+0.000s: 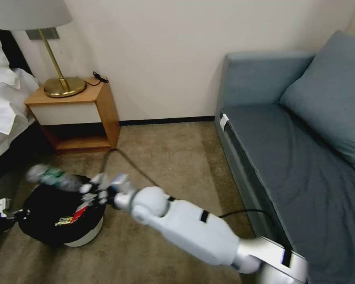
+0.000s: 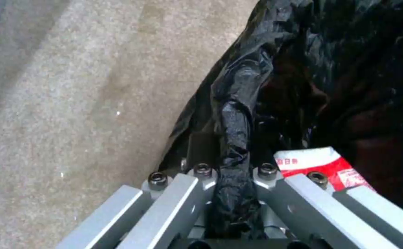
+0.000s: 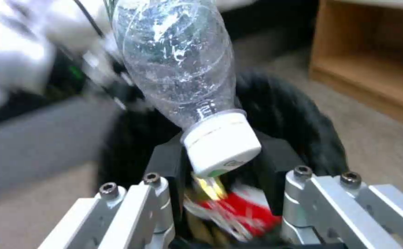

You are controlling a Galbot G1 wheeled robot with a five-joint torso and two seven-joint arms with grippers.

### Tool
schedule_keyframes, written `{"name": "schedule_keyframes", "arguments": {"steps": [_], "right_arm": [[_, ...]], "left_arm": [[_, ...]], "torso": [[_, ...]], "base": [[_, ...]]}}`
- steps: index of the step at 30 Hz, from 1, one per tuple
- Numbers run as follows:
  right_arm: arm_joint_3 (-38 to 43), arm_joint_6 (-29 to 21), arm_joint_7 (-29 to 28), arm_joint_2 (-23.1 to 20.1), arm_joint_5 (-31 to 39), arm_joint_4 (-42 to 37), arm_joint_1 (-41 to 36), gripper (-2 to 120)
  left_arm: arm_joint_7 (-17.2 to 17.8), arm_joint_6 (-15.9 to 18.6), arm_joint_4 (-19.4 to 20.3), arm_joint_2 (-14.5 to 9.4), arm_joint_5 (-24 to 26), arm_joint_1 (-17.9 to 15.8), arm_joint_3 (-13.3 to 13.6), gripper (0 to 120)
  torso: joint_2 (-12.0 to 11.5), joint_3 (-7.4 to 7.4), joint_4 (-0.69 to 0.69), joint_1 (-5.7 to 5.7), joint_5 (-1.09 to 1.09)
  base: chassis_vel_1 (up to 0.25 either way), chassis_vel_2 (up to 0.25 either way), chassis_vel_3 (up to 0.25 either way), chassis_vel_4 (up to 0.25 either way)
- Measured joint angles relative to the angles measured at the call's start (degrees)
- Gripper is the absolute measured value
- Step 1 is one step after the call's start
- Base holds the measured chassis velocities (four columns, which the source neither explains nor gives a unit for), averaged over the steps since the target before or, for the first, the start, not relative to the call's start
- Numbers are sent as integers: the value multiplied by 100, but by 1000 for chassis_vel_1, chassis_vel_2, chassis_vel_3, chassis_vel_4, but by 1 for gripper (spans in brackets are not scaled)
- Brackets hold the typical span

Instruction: Pick up the trash bin, then pick up the garbage on the floor and place it into the trash bin.

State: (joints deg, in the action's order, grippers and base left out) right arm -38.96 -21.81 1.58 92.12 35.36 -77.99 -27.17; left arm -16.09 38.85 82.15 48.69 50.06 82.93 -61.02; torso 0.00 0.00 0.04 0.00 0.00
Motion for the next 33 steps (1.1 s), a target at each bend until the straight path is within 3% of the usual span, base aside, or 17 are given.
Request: {"name": "schedule_keyframes", "arguments": {"steps": [5,10,19,24,26,33], "right_arm": [[-108,27,-132,-2,-6,505,135,33],[-109,25,-169,-1,4,838,182,36],[-97,5,-222,21,90,732,269,76],[-30,16,-289,21,125,602,203,85],[128,76,-330,17,138,415,118,97],[597,143,-389,11,16,-185,-185,100]], "left_arm": [[-2,9,100,0,23,31,-19,3],[-3,24,154,-1,32,73,-42,3],[-16,26,149,6,41,102,-92,3],[-16,26,120,7,46,92,-98,3],[-14,23,85,13,57,87,-123,3],[42,22,138,70,115,190,-229,3]], "torso": [[0,0,-7,0,-1],[0,0,-4,0,-1],[0,0,-3,0,-1],[0,0,-4,0,-1],[0,0,-4,0,-1],[0,0,-3,0,0]], "base": [[0,0,0,0],[0,0,0,0],[0,0,0,0],[0,0,0,0],[0,0,0,0],[0,0,0,0]]}}
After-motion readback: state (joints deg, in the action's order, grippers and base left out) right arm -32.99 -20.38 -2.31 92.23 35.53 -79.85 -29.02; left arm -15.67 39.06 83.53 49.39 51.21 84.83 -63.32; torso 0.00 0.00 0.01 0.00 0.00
